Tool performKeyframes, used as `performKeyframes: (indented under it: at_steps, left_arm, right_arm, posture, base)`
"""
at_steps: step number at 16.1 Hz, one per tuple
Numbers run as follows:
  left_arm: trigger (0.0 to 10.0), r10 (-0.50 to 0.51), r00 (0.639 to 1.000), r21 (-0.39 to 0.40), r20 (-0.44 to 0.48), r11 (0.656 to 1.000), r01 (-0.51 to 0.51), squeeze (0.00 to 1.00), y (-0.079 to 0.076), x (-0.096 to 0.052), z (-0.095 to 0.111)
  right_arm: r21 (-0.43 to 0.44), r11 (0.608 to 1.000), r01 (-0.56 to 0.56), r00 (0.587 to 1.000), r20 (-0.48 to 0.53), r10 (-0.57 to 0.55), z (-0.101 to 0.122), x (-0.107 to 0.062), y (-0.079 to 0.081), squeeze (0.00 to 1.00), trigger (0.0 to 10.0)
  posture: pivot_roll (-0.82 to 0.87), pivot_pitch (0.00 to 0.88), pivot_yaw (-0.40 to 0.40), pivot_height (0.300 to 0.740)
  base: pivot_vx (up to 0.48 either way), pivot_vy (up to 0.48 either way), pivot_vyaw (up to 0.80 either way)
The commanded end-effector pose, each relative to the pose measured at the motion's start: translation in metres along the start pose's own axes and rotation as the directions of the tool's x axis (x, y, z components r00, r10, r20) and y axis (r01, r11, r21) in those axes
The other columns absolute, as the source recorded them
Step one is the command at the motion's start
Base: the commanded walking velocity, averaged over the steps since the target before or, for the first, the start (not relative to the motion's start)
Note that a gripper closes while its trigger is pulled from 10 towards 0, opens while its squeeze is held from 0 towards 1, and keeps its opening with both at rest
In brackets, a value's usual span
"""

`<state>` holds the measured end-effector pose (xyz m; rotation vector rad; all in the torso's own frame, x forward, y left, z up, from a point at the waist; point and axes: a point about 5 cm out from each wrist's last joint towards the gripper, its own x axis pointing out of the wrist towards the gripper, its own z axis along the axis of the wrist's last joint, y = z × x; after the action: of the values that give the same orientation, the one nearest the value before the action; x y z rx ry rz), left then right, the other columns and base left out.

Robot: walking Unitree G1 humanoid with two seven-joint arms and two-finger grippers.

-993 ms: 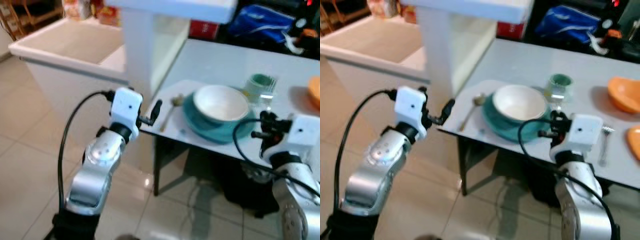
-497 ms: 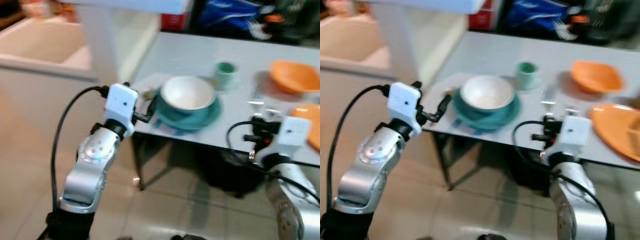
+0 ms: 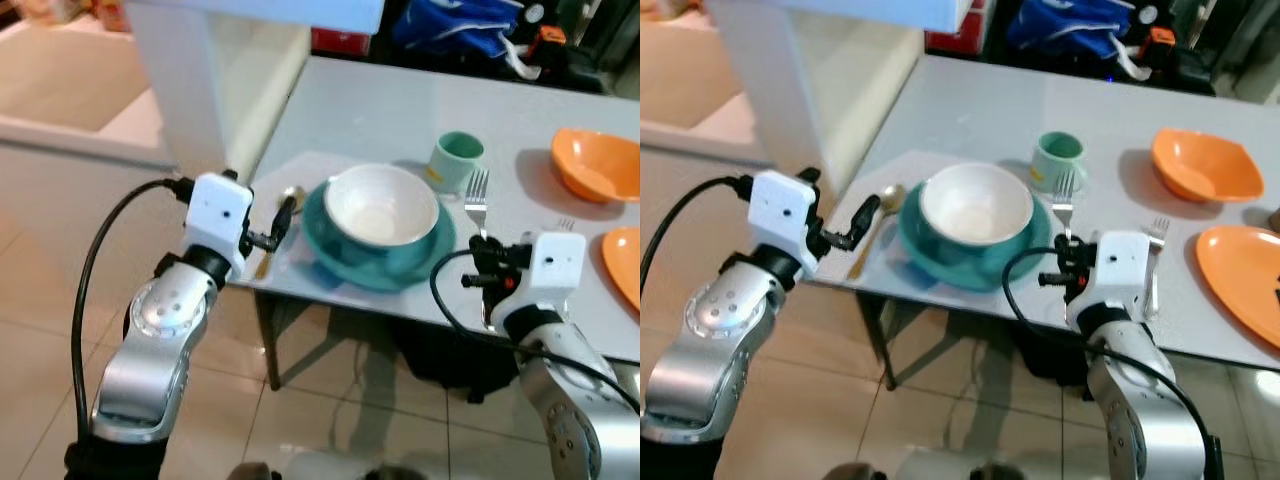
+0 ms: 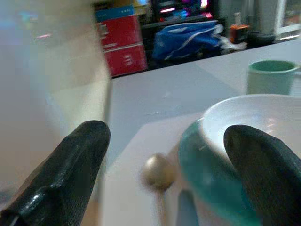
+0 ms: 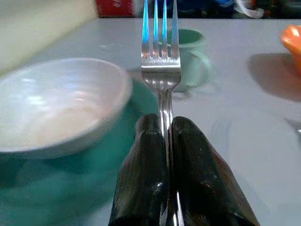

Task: Setting the table

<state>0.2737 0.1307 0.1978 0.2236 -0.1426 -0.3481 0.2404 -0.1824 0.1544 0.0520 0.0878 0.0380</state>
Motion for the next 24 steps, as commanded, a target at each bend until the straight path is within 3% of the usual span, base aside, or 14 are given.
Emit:
performKeyframes:
  at_steps: [1, 4, 6, 8, 12, 15, 17, 20, 24]
  left_arm:
    - [10.0, -0.051, 0.999, -0.009, 0.010, 0.999, 0.051, 0.00, -0.010, 0.000, 0.004]
    - [10.0, -0.190, 0.979, -0.057, 0.068, 0.979, 0.194, 0.00, -0.023, -0.008, 0.010]
    - [10.0, -0.345, 0.936, -0.085, 0.065, 0.933, 0.349, 0.00, -0.040, -0.017, 0.010]
    - [10.0, -0.419, 0.905, -0.085, 0.068, 0.902, 0.424, 0.00, -0.047, -0.018, 0.011]
    - [10.0, -0.413, 0.910, -0.089, 0.044, 0.905, 0.415, 0.00, -0.043, -0.012, 0.004]
    - [10.0, -0.453, 0.891, -0.088, 0.023, 0.887, 0.454, 0.00, -0.045, -0.012, -0.001]
    - [10.0, -0.488, 0.873, -0.088, 0.018, 0.869, 0.488, 0.00, -0.048, -0.011, -0.006]
    - [10.0, -0.560, 0.828, -0.083, -0.008, 0.826, 0.557, 0.00, -0.056, -0.014, -0.011]
    - [10.0, -0.567, 0.823, -0.051, -0.030, 0.823, 0.566, 0.00, -0.052, -0.013, -0.013]
  right_arm:
    - [-0.016, 0.999, 0.046, 0.999, -0.001, -0.046, 0.003, -0.002, -0.010, 0.00, 10.0]
    - [-0.035, 0.992, 0.124, 0.992, -0.029, -0.125, 0.000, -0.003, -0.024, 0.00, 10.0]
    - [-0.064, 0.987, 0.147, 0.988, -0.047, -0.150, 0.001, -0.002, -0.037, 0.00, 10.0]
    - [-0.067, 0.983, 0.169, 0.982, -0.067, -0.174, 0.003, 0.009, -0.051, 0.00, 10.0]
    - [-0.090, 0.990, 0.112, 0.978, -0.165, -0.126, -0.007, 0.027, -0.058, 0.00, 10.0]
    - [-0.097, 0.992, 0.086, 0.974, -0.203, -0.105, -0.011, 0.043, -0.060, 0.00, 10.0]
    - [-0.055, 0.990, 0.132, 0.961, -0.239, -0.141, -0.015, 0.052, -0.064, 0.00, 10.0]
    - [-0.058, 0.987, 0.147, 0.960, -0.231, -0.157, -0.011, 0.067, -0.066, 0.00, 10.0]
    - [-0.042, 0.985, 0.166, 0.960, -0.220, -0.171, -0.009, 0.074, -0.065, 0.00, 10.0]
  posture:
    - [0.04, 0.157, -0.040, 0.740]
    - [0.04, 0.174, -0.040, 0.740]
    - [0.04, 0.173, -0.039, 0.740]
    - [0.04, 0.157, -0.032, 0.740]
    - [0.04, 0.107, -0.017, 0.740]
    - [0.05, 0.076, -0.006, 0.740]
    - [0.06, 0.044, -0.015, 0.740]
    - [0.06, 0.018, -0.004, 0.740]
    - [0.05, 0.028, 0.021, 0.740]
  base:
    - [0.000, 0.000, 0.00]
    - [0.000, 0.000, 0.00]
    - [0.000, 0.000, 0.00]
    - [0.000, 0.000, 0.00]
    - [0.000, 0.000, 0.00]
    - [0.000, 0.000, 0.00]
    - [0.000, 0.000, 0.00]
    - [0.000, 0.000, 0.00]
    - [0.000, 0.000, 0.00]
